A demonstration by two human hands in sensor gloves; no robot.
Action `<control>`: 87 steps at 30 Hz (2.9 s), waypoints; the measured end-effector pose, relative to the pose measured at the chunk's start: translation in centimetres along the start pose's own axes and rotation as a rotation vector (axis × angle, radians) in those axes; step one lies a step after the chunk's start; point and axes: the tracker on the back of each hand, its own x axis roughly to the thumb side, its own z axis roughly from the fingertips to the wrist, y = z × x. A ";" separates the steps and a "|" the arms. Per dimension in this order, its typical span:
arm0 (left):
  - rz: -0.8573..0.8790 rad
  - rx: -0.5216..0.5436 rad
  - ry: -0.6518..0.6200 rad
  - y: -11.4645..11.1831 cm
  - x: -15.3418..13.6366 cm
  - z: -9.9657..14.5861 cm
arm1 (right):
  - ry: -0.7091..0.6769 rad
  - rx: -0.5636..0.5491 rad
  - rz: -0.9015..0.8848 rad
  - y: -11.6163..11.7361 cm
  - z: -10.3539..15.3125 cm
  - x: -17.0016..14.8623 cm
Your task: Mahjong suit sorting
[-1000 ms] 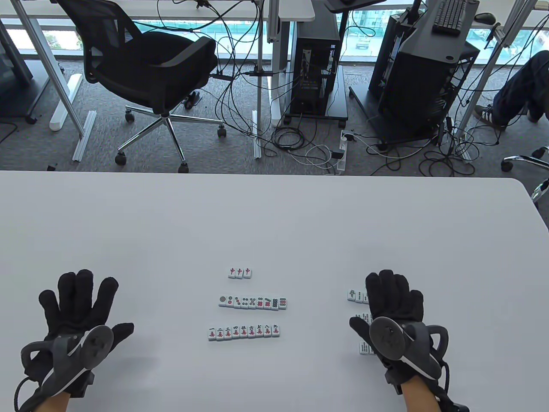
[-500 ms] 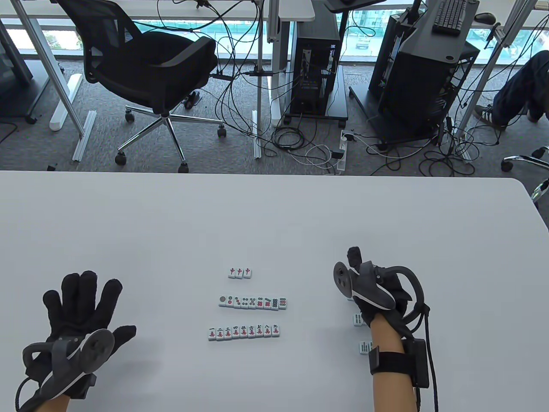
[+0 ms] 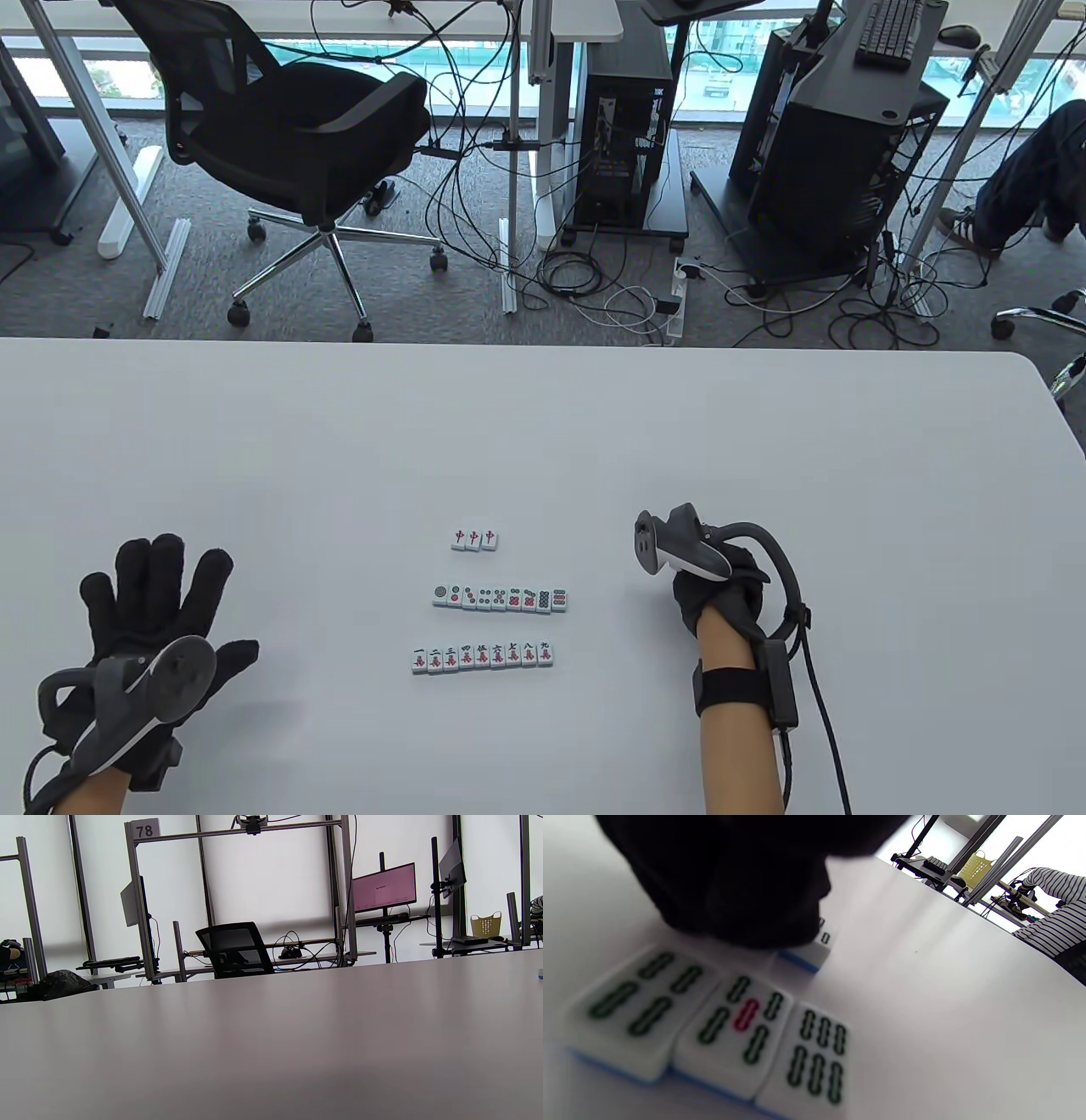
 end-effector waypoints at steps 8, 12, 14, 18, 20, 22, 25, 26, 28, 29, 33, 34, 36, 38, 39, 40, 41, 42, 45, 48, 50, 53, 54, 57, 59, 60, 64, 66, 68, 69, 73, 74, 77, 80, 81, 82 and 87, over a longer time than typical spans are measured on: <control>-0.022 -0.019 -0.020 -0.3 0.4 0.0 | -0.010 -0.087 0.078 0.0 0.6 1.1; -0.007 -0.013 -0.020 -0.2 0.4 0.0 | -0.036 -0.308 0.148 -1.3 2.4 2.6; -0.001 -0.005 -0.023 0.0 0.4 0.0 | -0.072 -0.388 0.107 -2.6 4.0 4.1; 0.001 0.000 -0.028 0.1 0.5 0.1 | -0.242 -0.456 -0.034 -5.5 9.1 8.6; -0.004 -0.003 -0.033 0.0 0.6 0.2 | -0.350 -0.473 -0.118 -6.4 11.7 11.3; -0.016 -0.008 -0.042 0.0 0.8 0.3 | -0.446 -0.423 -0.196 -6.7 13.7 14.3; -0.023 -0.004 -0.047 0.1 1.0 0.4 | -0.573 -0.321 -0.254 -6.3 15.5 18.7; -0.020 -0.003 -0.047 0.1 1.0 0.5 | -0.597 -0.297 -0.247 -6.1 15.8 19.8; -0.007 0.003 -0.047 0.3 1.0 0.6 | -0.641 -0.261 -0.215 -5.5 16.3 22.2; 0.001 0.006 -0.047 0.4 1.0 0.6 | -0.654 -0.253 -0.196 -5.3 16.4 23.3; 0.010 0.019 -0.052 0.7 1.0 0.7 | -0.646 -0.222 -0.113 -4.1 16.0 25.6; 0.012 0.021 -0.054 0.8 1.0 0.7 | -0.644 -0.225 -0.103 -4.0 16.0 25.7; 0.021 0.027 -0.056 0.9 1.0 0.7 | -0.638 -0.271 -0.081 -3.8 16.1 25.8; 0.028 0.028 -0.055 0.9 1.0 0.7 | -0.624 -0.268 -0.067 -3.7 16.2 25.8; 0.028 0.027 -0.054 0.9 1.0 0.7 | -0.630 -0.263 -0.069 -3.8 16.2 25.6; 0.028 0.026 -0.054 0.9 1.0 0.7 | -0.629 -0.259 -0.071 -3.9 16.3 25.4; 0.025 0.025 -0.053 0.9 1.0 0.8 | -0.630 -0.254 -0.078 -4.2 16.4 24.9; 0.020 0.024 -0.053 1.0 1.0 0.8 | -0.629 -0.252 -0.090 -4.7 16.6 24.3; 0.017 0.023 -0.049 1.1 1.0 0.8 | -0.602 -0.244 -0.165 -6.8 16.8 21.2; 0.022 0.018 -0.041 1.1 0.8 0.7 | -0.559 -0.228 -0.253 -8.7 16.2 17.3; 0.020 0.013 -0.036 1.0 0.8 0.7 | -0.453 -0.267 -0.264 -10.1 15.1 13.5; 0.014 0.007 -0.031 1.0 0.7 0.7 | -0.279 -0.343 -0.259 -10.8 13.4 7.9; 0.011 0.006 -0.029 1.0 0.7 0.7 | -0.253 -0.350 -0.241 -10.6 12.7 6.1; 0.010 0.006 -0.024 1.0 0.7 0.7 | -0.154 -0.322 -0.151 -8.9 10.5 1.6; 0.008 0.002 -0.020 1.0 0.7 0.6 | -0.082 -0.288 -0.085 -6.9 9.0 -0.3; 0.005 0.000 -0.019 1.0 0.6 0.6 | -0.064 -0.260 -0.048 -5.7 8.2 -0.9; -0.004 -0.010 -0.021 0.9 0.6 0.4 | -0.024 -0.223 0.021 -2.2 5.7 -1.6; -0.015 -0.019 -0.015 0.7 0.5 0.4 | 0.000 -0.187 0.058 -0.8 4.3 -1.6; -0.024 -0.029 -0.011 0.6 0.5 0.4 | 0.013 -0.155 0.076 0.0 3.4 -1.6; -0.028 -0.032 -0.011 0.5 0.5 0.4 | 0.016 -0.152 0.077 0.3 3.1 -1.6; -0.030 -0.039 -0.004 0.5 0.4 0.2 | 0.015 -0.115 0.062 1.2 2.0 -1.5; -0.033 -0.036 -0.003 0.6 0.3 0.1 | 0.013 -0.106 0.059 1.3 1.9 -1.4; -0.033 -0.025 0.013 0.8 -0.1 0.0 | 0.014 -0.087 0.038 1.6 1.4 -1.3; -0.022 -0.030 0.029 0.8 -0.4 0.0 | 0.029 -0.087 0.021 1.6 1.2 -1.2; -0.023 -0.029 0.033 0.8 -0.4 0.0 | 0.030 -0.096 0.034 1.6 1.3 -1.0; -0.023 -0.027 0.035 0.9 -0.5 0.0 | 0.024 -0.121 0.064 1.6 1.4 -0.7; -0.023 -0.031 0.031 0.8 -0.4 0.1 | 0.019 -0.269 0.110 0.8 2.7 0.5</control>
